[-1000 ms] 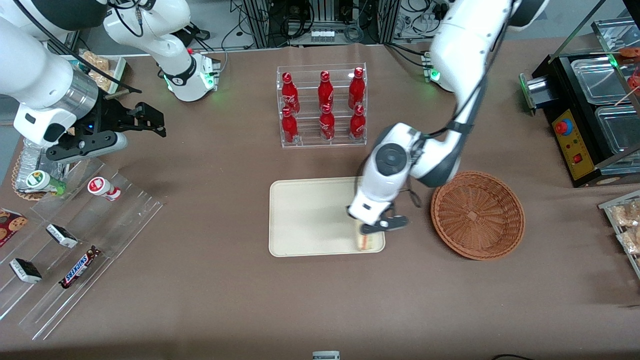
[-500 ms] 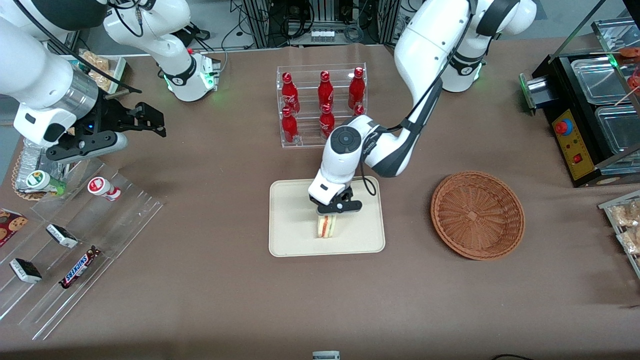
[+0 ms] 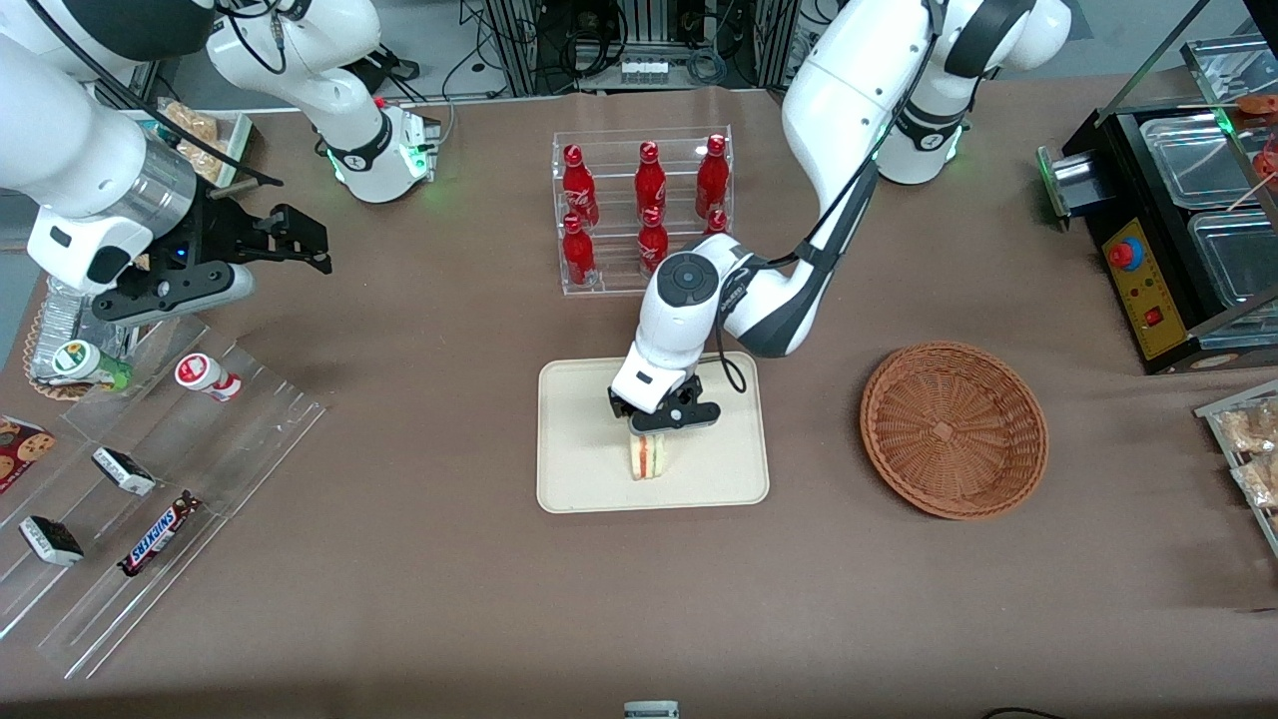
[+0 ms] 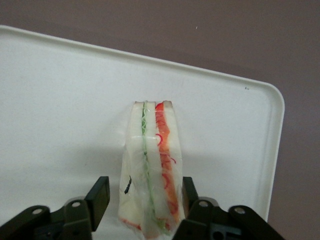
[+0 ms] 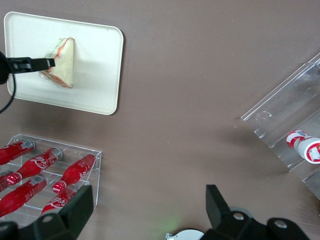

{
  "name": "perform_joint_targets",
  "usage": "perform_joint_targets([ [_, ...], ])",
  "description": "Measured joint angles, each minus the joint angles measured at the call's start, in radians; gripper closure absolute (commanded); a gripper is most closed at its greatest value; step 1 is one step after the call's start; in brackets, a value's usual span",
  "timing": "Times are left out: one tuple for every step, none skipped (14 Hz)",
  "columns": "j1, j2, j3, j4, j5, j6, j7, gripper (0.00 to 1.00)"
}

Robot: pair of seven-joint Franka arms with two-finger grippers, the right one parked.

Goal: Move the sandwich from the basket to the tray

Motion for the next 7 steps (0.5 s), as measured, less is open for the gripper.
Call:
perform_joint_targets([
  [0.003,-0.032,0.003,0.008,0.0,-0.044,0.0,0.0],
  [0.011,-0.072,0.007,0.015,0.0,-0.103,0.0,0.0],
  [0.025,-0.118,0.011,0.02,0.001,-0.17,0.005,0.0],
  [0.046,-0.17,0.013,0.021,0.001,-0.241,0.023,0.0],
  [0.073,-0.222,0.016,0.02,0.001,-0.323,0.047,0.0],
  [0.108,-0.269,0.018,0.019,0.001,-0.402,0.069,0.0],
  [0.154,-0.309,0.019,0.016,0.001,-0.461,0.096,0.0],
])
